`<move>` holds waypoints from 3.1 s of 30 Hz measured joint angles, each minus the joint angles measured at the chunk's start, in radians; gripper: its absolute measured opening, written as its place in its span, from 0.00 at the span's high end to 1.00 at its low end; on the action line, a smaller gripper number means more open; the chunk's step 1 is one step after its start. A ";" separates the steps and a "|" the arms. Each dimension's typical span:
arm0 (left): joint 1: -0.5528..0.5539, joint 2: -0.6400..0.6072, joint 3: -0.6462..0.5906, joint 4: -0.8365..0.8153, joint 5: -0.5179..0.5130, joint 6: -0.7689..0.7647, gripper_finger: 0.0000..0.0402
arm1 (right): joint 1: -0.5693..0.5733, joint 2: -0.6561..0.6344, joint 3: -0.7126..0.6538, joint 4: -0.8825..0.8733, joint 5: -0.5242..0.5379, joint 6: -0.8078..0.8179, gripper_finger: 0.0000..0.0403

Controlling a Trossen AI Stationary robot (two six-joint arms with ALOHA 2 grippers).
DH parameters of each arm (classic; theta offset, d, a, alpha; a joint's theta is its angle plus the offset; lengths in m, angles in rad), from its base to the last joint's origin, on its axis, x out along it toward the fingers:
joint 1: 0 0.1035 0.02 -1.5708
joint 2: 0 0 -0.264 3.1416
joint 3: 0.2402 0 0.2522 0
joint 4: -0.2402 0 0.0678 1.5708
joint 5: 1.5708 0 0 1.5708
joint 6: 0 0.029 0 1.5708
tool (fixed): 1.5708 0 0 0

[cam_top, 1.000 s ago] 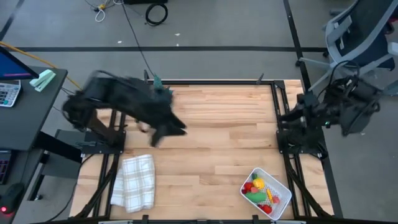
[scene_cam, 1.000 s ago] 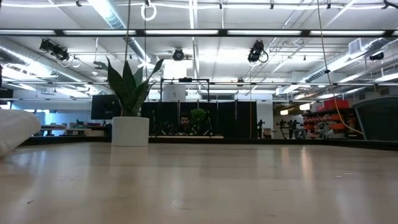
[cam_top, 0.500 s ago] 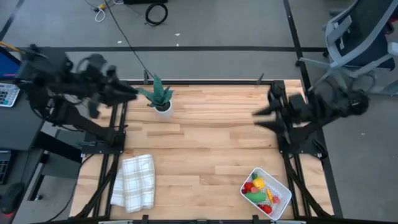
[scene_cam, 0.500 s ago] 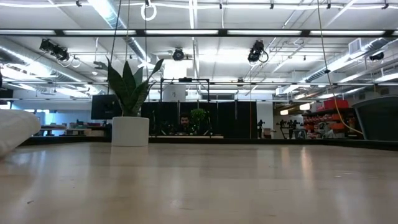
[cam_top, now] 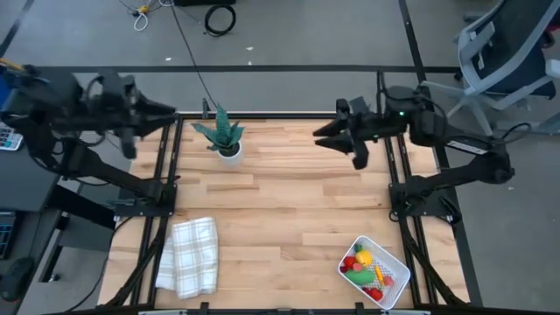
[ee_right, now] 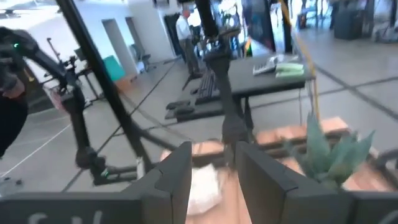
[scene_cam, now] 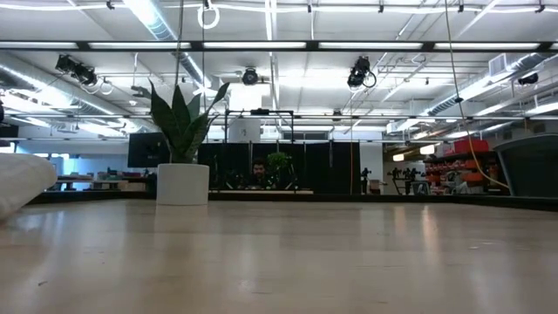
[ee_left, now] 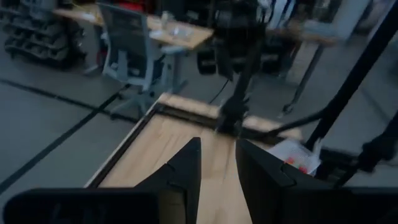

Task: Pick and placing Produce into tupperware
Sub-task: Return to Home Position

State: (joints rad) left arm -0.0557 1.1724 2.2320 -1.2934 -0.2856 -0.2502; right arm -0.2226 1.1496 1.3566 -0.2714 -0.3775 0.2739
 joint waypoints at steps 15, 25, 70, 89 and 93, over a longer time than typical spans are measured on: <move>0.055 -0.273 -0.013 -0.194 -0.036 -0.051 0.73 | -0.021 -0.038 -0.351 0.553 0.010 0.102 0.67; 0.054 -0.464 -0.229 -0.124 -0.077 0.080 0.73 | -0.019 -0.137 -0.719 0.938 0.070 0.282 0.67; 0.052 -1.166 -1.725 1.027 -0.128 -0.007 0.73 | 0.253 -0.505 -1.151 0.987 0.610 0.297 0.67; 0.052 -1.166 -2.141 1.515 -0.128 -0.190 0.73 | 0.252 -0.876 -1.169 0.625 0.518 0.268 0.67; 0.052 -1.166 -2.158 1.511 -0.129 -0.226 0.73 | 0.252 -0.920 -1.169 0.516 0.518 0.288 0.67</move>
State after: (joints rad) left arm -0.0036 0.0061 0.0741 0.2179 -0.4143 -0.4757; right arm 0.0294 0.2297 0.1871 0.2450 0.1406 0.5622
